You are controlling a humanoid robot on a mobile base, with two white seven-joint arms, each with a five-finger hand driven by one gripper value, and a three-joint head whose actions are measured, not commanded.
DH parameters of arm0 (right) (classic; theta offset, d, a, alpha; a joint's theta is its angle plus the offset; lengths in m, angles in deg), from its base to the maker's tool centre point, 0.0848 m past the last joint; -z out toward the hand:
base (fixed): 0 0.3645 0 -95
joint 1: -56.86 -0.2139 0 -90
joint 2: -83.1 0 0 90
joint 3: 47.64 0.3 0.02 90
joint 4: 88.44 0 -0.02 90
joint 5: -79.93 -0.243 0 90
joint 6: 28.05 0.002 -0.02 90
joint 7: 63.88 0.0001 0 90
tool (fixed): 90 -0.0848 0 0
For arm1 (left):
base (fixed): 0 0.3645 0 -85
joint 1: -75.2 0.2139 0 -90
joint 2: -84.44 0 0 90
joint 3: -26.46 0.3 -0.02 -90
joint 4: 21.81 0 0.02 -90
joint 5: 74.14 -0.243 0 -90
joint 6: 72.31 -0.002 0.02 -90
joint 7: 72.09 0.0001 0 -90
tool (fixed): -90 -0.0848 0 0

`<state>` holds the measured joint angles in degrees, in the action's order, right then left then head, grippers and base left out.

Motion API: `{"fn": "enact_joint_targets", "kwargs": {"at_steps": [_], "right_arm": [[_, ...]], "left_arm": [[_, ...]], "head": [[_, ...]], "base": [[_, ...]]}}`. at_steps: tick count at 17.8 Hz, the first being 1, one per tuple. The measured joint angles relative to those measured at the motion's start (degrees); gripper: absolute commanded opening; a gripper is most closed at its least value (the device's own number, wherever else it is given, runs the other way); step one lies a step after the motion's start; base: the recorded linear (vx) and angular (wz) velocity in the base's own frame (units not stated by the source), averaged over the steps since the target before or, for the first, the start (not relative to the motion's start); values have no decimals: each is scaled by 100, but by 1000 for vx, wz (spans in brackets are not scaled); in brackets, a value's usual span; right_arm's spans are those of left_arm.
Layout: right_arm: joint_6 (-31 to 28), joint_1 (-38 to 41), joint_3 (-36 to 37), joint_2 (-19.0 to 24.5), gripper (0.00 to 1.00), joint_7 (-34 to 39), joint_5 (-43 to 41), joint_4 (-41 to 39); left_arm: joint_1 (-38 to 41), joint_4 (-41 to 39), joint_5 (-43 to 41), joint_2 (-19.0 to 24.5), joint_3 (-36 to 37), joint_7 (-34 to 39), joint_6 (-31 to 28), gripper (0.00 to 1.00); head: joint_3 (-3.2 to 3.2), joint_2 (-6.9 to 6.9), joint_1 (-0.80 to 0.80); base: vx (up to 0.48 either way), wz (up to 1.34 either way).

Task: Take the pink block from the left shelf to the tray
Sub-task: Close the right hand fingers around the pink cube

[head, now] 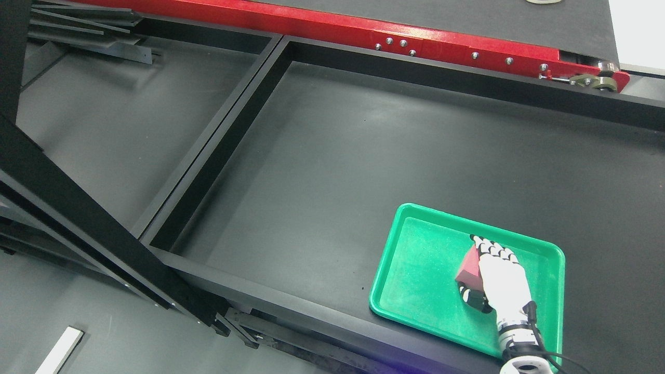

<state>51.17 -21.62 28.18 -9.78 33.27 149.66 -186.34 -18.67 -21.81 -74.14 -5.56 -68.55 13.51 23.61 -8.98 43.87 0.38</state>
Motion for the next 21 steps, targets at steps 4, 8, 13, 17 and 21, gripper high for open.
{"fn": "enact_joint_targets", "kwargs": {"at_steps": [4, 8, 13, 17, 21], "right_arm": [[171, 12, 17, -49, 44, -68, -9, 2], [419, 17, 29, -73, 1, -61, -35, -1], [798, -1, 36, -72, 0, -340, -189, -2], [1107, -98, 73, -58, 1, -708, -390, -2], [1631, -169, 188, 45, 1, -1302, -641, -8]], "left_arm": [[0, 0, 0, 0, 0, 0, 0, 100], [0, 0, 0, 0, 0, 0, 0, 100], [0, 0, 0, 0, 0, 0, 0, 100], [0, 0, 0, 0, 0, 0, 0, 100], [0, 0, 0, 0, 0, 0, 0, 100]], "head": [[0, 0, 0], [0, 0, 0], [0, 0, 0], [0, 0, 0], [0, 0, 0]], "base": [[0, 0], [0, 0], [0, 0], [0, 0], [0, 0]]}}
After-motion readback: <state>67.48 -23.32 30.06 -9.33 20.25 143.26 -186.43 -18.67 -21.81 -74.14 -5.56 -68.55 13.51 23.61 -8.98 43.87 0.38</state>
